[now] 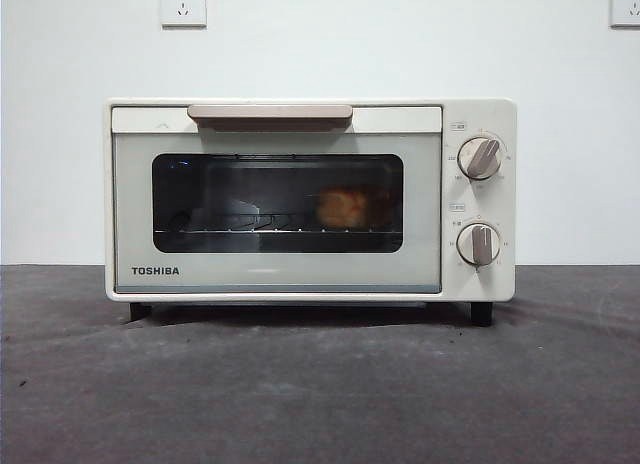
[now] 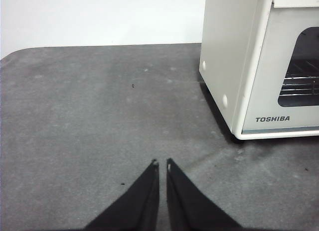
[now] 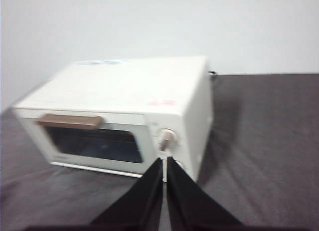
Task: The left arm flap open the oven, the right arm pick bread and place it into oven, the left arm flap close the oven
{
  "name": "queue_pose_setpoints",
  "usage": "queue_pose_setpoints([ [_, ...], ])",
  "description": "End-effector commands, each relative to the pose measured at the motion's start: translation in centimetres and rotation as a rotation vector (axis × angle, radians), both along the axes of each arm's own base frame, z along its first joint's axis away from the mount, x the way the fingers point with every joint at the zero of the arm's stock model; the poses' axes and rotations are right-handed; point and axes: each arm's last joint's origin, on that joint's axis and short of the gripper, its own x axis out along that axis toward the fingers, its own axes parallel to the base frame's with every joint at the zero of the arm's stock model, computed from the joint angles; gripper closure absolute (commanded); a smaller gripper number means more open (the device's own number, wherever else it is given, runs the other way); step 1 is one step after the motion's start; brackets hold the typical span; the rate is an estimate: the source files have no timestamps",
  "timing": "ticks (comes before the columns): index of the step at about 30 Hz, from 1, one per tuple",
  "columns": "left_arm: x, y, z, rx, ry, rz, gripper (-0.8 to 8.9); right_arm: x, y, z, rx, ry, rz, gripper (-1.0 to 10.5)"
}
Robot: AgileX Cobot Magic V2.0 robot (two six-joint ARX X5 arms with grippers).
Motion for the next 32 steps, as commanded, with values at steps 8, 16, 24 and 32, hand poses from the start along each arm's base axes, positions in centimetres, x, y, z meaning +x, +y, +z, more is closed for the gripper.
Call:
queue_pose_setpoints([
  [8, 0.1, 0.0, -0.7, 0.008, 0.024, -0.002, 7.80, 4.2, -0.1, -10.1, -0.075, -0.051, -0.088, 9.4],
  [16, 0.1, 0.0, -0.7, 0.008, 0.024, -0.002, 7.80, 5.1, -1.6, -15.8, -0.102, -0.119, -0.191, 9.4],
  [24, 0.1, 0.0, -0.7, 0.008, 0.024, -0.002, 7.80, 5.3, -1.7, -18.8, -0.156, -0.073, -0.187, 9.4],
  [32, 0.1, 0.0, -0.7, 0.007, 0.024, -0.002, 7.80, 5.2, -1.7, -18.9, -0.196, -0.067, -0.186, 9.4],
])
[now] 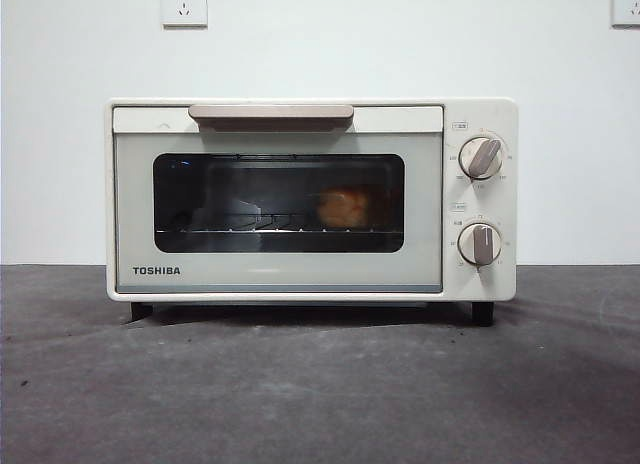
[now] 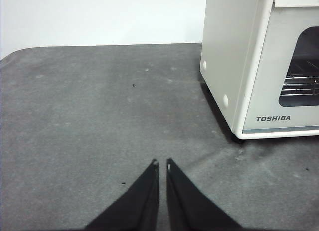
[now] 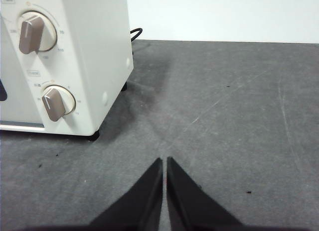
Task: The left arm flap open the oven, the right arm pick bread and place it into oven, the left arm flap close the oven
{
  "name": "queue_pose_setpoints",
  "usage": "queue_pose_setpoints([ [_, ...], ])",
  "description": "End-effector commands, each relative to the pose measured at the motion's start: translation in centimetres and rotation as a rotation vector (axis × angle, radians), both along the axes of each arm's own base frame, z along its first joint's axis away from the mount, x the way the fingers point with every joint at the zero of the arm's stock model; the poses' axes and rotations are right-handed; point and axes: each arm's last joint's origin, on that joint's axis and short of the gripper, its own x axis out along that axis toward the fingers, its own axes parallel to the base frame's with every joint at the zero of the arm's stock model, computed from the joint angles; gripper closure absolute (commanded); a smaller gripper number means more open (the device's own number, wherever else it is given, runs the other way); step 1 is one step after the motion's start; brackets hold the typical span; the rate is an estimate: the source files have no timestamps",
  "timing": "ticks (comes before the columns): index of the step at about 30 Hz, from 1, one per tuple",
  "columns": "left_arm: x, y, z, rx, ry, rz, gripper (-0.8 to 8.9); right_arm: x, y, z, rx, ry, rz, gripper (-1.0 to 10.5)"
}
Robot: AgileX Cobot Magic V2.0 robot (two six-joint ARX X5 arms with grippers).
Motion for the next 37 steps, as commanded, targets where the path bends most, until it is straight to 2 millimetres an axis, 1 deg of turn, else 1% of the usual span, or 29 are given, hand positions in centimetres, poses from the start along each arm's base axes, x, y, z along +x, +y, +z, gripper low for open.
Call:
queue_pose_setpoints([
  [1, 0.09, -0.02, -0.74, 0.007, 0.024, -0.003, 7.80, 0.01, -0.02, -0.31, -0.019, 0.011, 0.000, 9.4],
  [37, 0.09, -0.02, -0.74, 0.007, 0.024, -0.003, 7.80, 0.04, -0.02, -0.08, -0.018, -0.013, 0.000, 9.4],
])
